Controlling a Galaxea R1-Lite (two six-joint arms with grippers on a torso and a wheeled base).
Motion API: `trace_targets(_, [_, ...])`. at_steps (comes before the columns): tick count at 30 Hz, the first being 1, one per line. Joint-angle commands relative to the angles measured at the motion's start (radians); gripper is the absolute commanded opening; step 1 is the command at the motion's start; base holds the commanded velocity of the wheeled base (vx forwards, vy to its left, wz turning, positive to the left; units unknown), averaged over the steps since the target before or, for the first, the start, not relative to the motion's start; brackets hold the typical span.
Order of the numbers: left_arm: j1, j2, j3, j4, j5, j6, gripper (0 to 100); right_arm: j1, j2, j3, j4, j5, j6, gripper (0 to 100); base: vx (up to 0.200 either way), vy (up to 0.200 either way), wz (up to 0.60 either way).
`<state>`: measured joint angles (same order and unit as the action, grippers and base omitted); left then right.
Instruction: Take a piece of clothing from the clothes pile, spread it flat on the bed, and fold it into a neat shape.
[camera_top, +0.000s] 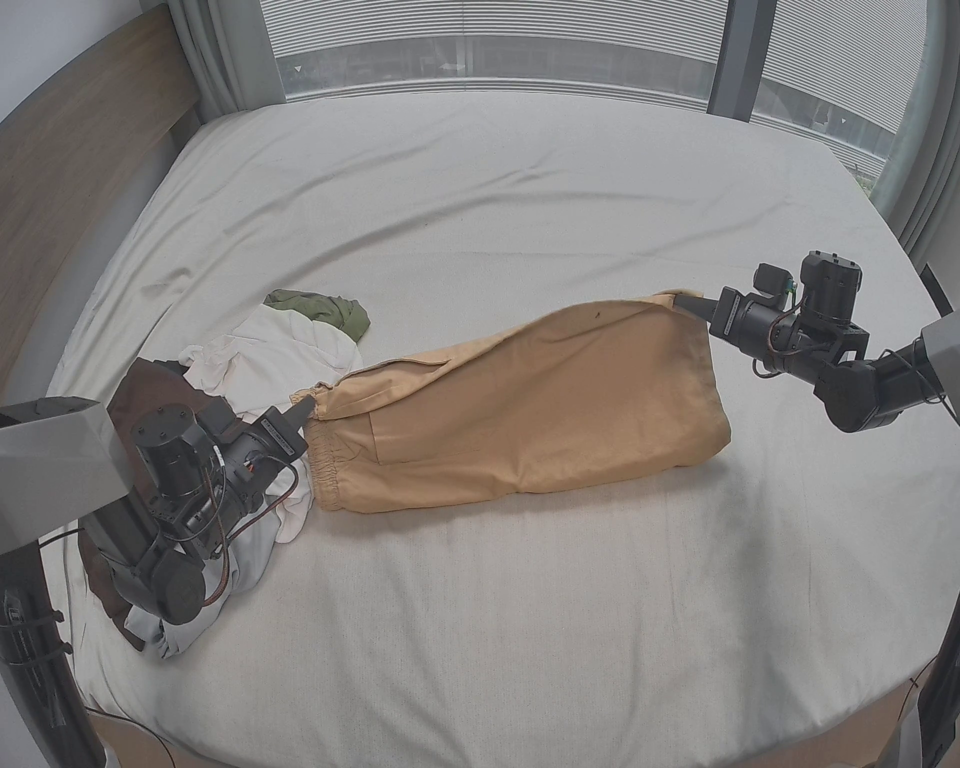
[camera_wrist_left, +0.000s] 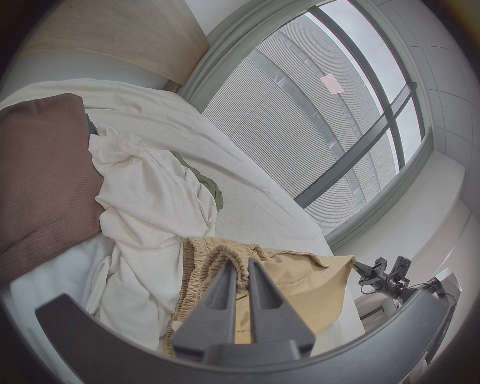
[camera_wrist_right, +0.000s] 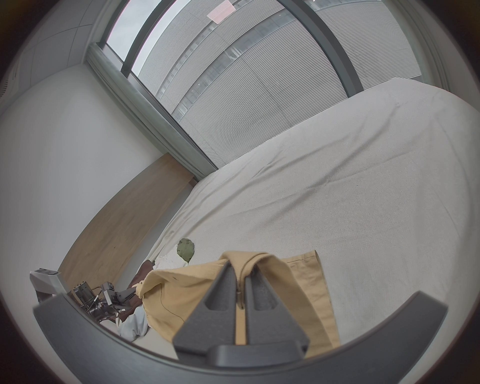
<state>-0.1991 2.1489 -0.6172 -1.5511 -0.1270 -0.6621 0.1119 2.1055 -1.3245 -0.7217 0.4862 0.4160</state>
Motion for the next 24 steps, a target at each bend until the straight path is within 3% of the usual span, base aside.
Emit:
trace_targets(1, [0.000, 0.028, -0.015, -0.001, 0.001, -0.001, 0, -0.001, 0.033, -0.021, -0.001, -0.006, 0.000, 0, 0.000, 0.000, 0.00])
trace_targets(7, [0.000, 0.057, -0.053, -0.001, 0.035, -0.007, 0, -0.001, 0.062, -0.038, -0.002, -0.017, 0.000, 0, 0.000, 0.000, 0.00])
trace_targets(23, [0.006, 0.057, -0.073, -0.001, 0.037, -0.014, 0, 0.002, 0.108, -0.078, -0.018, -0.041, 0.000, 0, 0.000, 0.000, 0.00])
trace_targets(24, [0.006, 0.057, -0.073, -0.001, 0.037, -0.014, 100, 0.002, 0.108, -0.078, -0.019, -0.041, 0.000, 100, 0.000, 0.000, 0.00])
